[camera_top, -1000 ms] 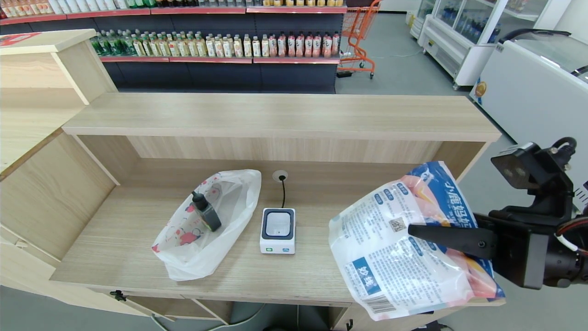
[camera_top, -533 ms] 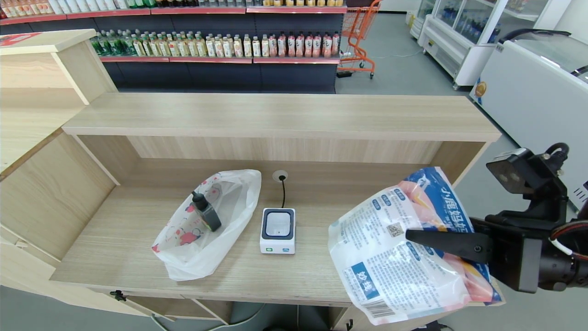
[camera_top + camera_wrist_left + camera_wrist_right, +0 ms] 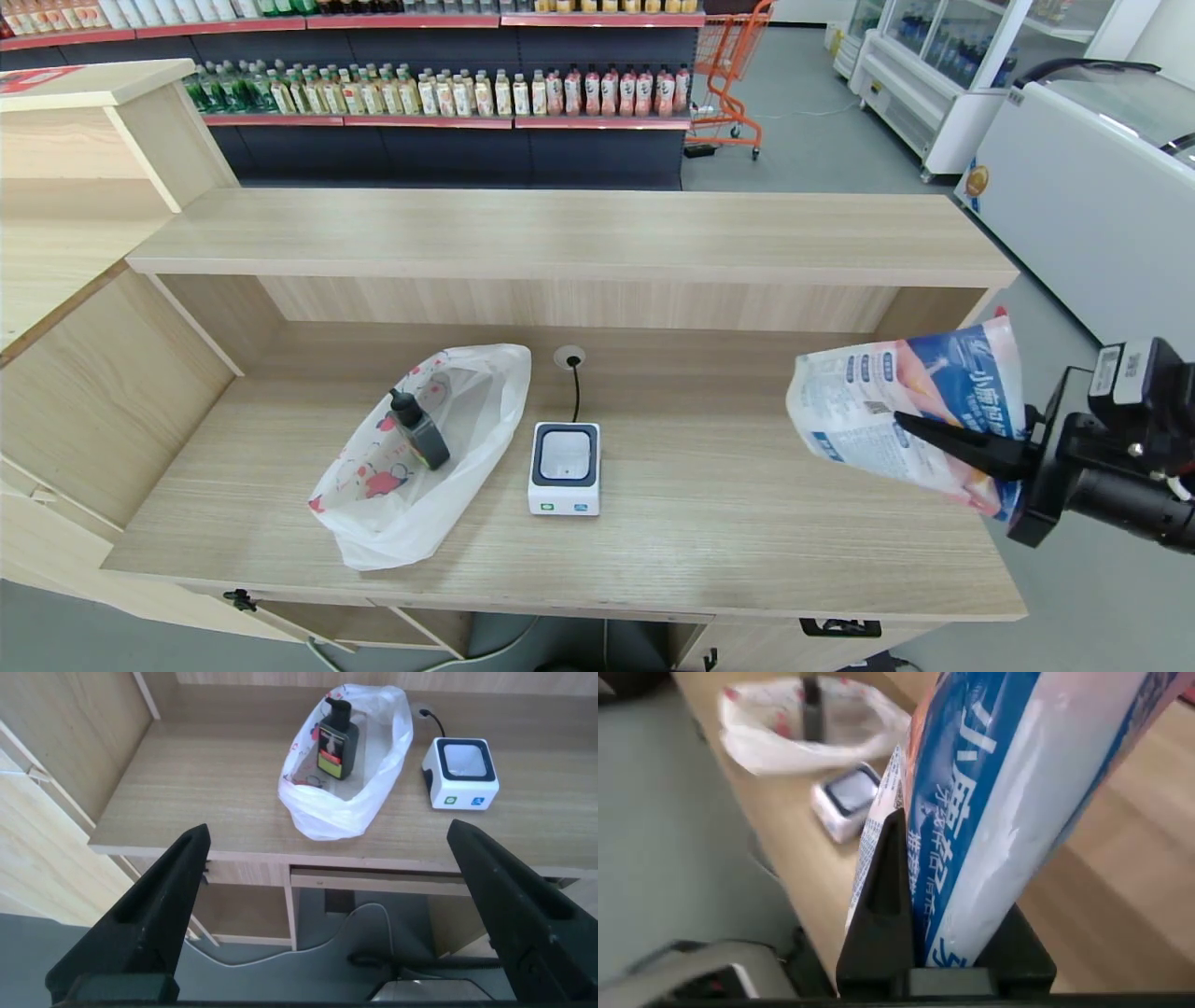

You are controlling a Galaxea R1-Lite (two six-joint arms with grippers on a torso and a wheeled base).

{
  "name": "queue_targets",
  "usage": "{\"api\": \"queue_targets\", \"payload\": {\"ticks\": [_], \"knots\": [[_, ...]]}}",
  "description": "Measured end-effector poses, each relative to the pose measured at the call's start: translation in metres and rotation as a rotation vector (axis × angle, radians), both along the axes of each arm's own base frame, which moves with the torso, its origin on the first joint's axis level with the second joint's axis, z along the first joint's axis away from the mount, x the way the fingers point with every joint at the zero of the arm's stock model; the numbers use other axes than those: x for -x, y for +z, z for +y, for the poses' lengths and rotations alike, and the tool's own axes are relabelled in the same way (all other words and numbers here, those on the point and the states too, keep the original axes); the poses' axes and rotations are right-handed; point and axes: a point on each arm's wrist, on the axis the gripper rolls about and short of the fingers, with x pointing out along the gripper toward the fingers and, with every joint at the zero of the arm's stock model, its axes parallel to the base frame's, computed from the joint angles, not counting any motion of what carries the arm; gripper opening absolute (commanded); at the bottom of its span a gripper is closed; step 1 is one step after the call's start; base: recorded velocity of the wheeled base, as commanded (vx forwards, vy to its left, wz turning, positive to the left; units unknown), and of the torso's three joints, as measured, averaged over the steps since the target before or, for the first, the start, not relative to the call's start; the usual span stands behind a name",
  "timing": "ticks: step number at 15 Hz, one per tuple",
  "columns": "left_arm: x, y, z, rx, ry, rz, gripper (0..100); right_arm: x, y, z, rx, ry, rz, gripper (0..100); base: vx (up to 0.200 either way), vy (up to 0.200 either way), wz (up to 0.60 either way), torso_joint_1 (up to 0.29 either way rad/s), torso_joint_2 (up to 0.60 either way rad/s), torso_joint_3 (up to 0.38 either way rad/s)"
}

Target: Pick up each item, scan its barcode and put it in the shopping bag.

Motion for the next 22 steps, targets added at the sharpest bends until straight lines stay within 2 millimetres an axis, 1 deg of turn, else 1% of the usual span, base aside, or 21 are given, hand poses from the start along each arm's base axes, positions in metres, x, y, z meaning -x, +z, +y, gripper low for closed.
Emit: {"api": "queue_targets", "payload": {"ticks": [1,3,5,6,7,10,11,13,16,22], "knots": [[0.000,0.000,0.000,0.000,0.000,0.000,100,0.001,-0.001,-0.011,0.097,-0.057,-0.076,0,0.000,0.000,0.00,0.000,0.00,0.000],[0.000,0.000,0.000,0.000,0.000,0.000,100,0.003,-0.001,-0.024,0.200,-0.122,-0.158,0,0.000,0.000,0.00,0.000,0.00,0.000],[0.000,0.000,0.000,0.000,0.000,0.000,100,0.003,-0.001,-0.028,0.298,-0.132,-0.236,0,0.000,0.000,0.00,0.000,0.00,0.000],[0.000,0.000,0.000,0.000,0.000,0.000,100,0.004,-0.001,-0.028,0.343,-0.107,-0.281,0,0.000,0.000,0.00,0.000,0.00,0.000],[0.000,0.000,0.000,0.000,0.000,0.000,100,0.005,-0.001,-0.025,0.352,-0.043,-0.309,0,0.000,0.000,0.00,0.000,0.00,0.000],[0.000,0.000,0.000,0.000,0.000,0.000,100,0.007,-0.003,-0.011,0.319,0.231,-0.376,0,0.000,0.000,0.00,0.000,0.00,0.000],[0.000,0.000,0.000,0.000,0.000,0.000,100,0.008,-0.004,-0.009,0.315,0.261,-0.376,0,0.000,0.000,0.00,0.000,0.00,0.000],[0.000,0.000,0.000,0.000,0.000,0.000,100,0.013,-0.009,-0.005,0.310,0.288,-0.339,0,0.000,0.000,0.00,0.000,0.00,0.000],[0.000,0.000,0.000,0.000,0.000,0.000,100,0.020,-0.012,0.000,0.325,0.321,-0.353,0,0.000,0.000,0.00,0.000,0.00,0.000],[0.000,0.000,0.000,-0.002,0.000,0.000,100,0.022,-0.011,0.002,0.329,0.334,-0.370,0,0.000,0.000,0.00,0.000,0.00,0.000]]}}
